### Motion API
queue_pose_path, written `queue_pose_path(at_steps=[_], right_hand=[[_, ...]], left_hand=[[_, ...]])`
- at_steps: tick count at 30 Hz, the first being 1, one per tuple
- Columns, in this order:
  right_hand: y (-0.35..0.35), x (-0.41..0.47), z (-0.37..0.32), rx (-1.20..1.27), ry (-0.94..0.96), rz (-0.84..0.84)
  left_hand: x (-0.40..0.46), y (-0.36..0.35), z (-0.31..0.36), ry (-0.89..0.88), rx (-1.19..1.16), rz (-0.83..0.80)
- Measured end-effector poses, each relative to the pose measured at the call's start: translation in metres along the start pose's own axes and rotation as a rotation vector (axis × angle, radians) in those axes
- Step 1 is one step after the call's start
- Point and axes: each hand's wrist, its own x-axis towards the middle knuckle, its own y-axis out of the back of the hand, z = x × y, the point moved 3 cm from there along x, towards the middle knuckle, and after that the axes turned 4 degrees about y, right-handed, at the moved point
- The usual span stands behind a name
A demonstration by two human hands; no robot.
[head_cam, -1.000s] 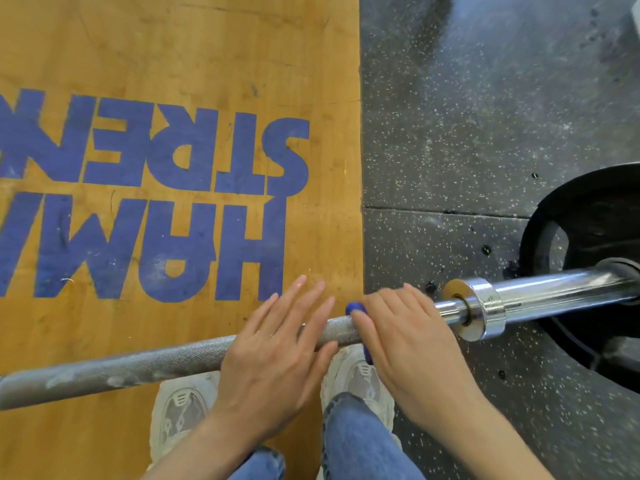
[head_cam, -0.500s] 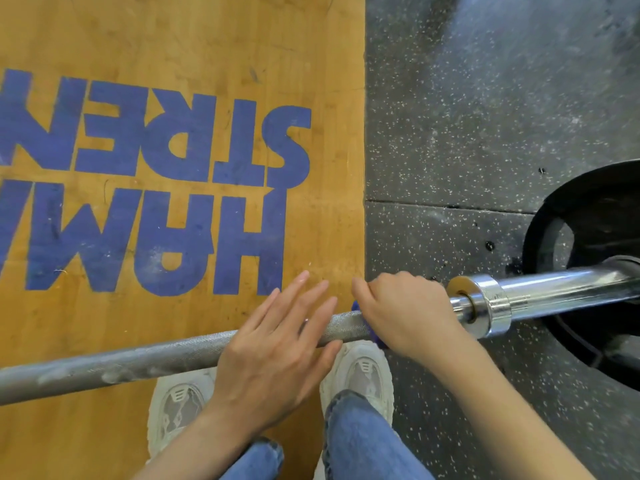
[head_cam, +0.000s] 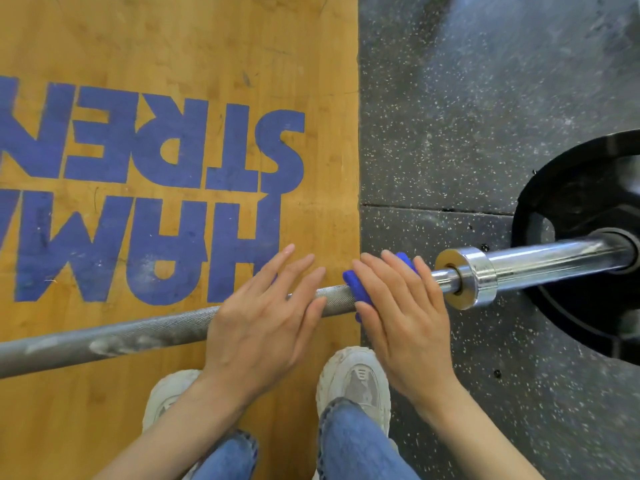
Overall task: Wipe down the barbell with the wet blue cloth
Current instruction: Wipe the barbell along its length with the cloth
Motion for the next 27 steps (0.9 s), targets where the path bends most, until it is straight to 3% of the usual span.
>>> queue_pose_path(at_steps=[4, 8, 13, 17, 21, 25, 27], right_hand=[[-0.012, 0.016, -0.007, 0.128, -0.197, 0.099], [-0.013, 0.021, 0.001, 0.025, 0.054, 0.045], [-0.023, 0.042, -0.014, 0.059, -0.148, 0.099], [-0.023, 0.053, 0.005, -0.008, 0.086, 0.08], [-0.028, 0.069, -0.001, 0.059, -0.133, 0.129], [-0.031, 0.083, -0.007, 0.046, 0.041, 0.095], [-0.026, 0.077, 0.016, 0.007, 0.025, 0.101]], left_hand=[[0.011, 0.002, -0.006, 0.023, -0.004, 0.011], [0.025, 0.004, -0.011, 0.024, 0.013, 0.036], [0.043, 0.003, -0.02, 0.059, 0.001, 0.058], [0.058, 0.004, -0.028, 0.078, -0.014, 0.057], [0.073, 0.004, -0.034, 0.111, -0.031, 0.065], [0.08, 0.004, -0.04, 0.103, -0.018, 0.074], [0.082, 0.004, -0.042, 0.103, -0.017, 0.076]])
